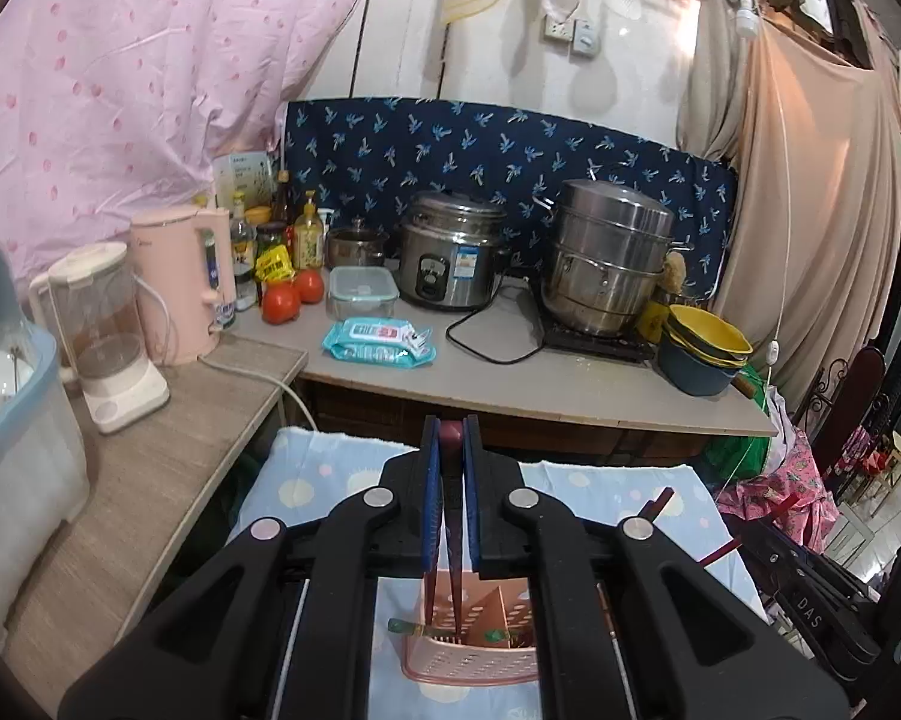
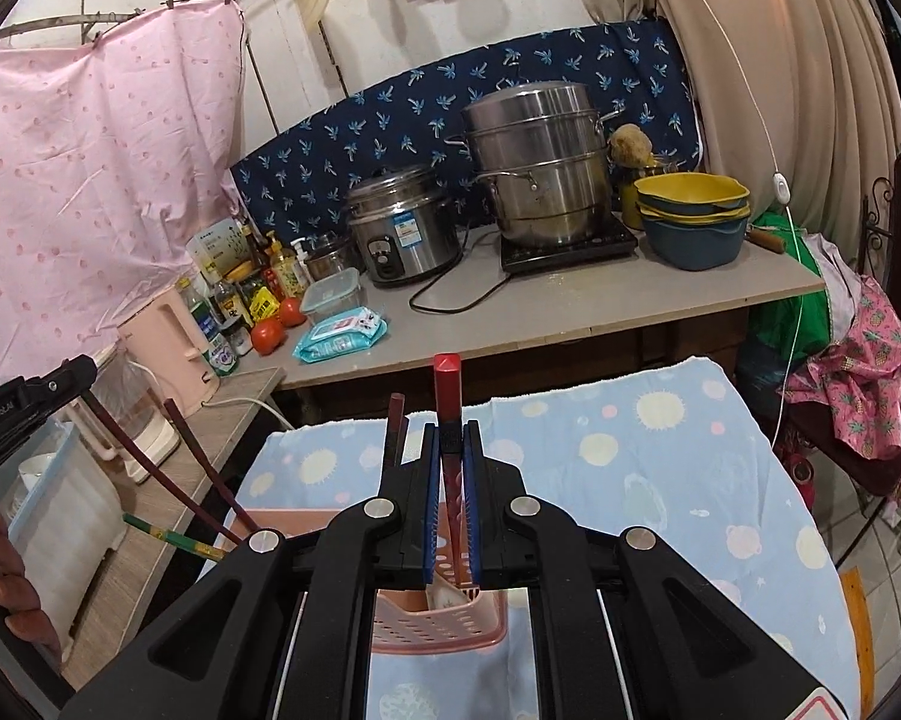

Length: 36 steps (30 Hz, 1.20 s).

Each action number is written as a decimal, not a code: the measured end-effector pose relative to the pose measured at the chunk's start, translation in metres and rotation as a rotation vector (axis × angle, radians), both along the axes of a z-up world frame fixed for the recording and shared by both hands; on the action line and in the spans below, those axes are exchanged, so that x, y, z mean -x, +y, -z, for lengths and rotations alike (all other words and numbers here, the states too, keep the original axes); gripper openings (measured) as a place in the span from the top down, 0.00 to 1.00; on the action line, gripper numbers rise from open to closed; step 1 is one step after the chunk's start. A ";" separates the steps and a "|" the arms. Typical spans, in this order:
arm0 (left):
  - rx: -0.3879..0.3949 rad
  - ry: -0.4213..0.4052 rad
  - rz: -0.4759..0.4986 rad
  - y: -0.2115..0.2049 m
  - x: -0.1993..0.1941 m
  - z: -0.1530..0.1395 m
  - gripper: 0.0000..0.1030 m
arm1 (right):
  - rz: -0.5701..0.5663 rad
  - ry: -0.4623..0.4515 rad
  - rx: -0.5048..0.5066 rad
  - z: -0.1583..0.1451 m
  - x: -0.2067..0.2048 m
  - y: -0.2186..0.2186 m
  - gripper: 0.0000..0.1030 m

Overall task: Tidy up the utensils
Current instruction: 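Open both tools to drop the chopsticks into the pink holder, then move both open tools back to the gold spoon and last red chopstick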

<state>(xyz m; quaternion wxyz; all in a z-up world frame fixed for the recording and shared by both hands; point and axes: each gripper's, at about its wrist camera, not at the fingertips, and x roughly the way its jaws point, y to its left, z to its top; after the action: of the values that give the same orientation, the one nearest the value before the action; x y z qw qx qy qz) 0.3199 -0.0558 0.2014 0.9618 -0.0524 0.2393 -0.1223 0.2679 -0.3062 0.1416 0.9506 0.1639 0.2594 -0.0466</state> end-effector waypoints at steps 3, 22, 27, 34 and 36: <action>0.011 0.009 -0.025 0.006 0.001 0.003 0.75 | 0.010 -0.002 -0.002 0.002 0.001 0.000 0.87; -0.021 0.016 -0.049 0.028 0.074 0.013 0.65 | 0.035 -0.028 -0.002 -0.008 0.073 0.007 0.70; -0.048 0.066 -0.033 0.032 0.102 0.039 0.65 | 0.007 0.026 0.012 0.014 0.110 0.021 0.70; -0.083 0.189 -0.002 0.037 0.146 0.097 0.65 | -0.067 0.157 0.057 0.064 0.167 0.054 0.70; -0.103 0.216 0.001 0.037 0.160 0.114 0.65 | -0.086 0.188 0.066 0.077 0.180 0.063 0.70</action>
<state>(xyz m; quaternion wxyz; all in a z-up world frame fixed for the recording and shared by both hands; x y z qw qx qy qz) 0.1601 -0.0186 0.0874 0.9317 -0.0155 0.3478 -0.1040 0.0881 -0.2429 0.0648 0.9281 0.1159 0.3525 -0.0293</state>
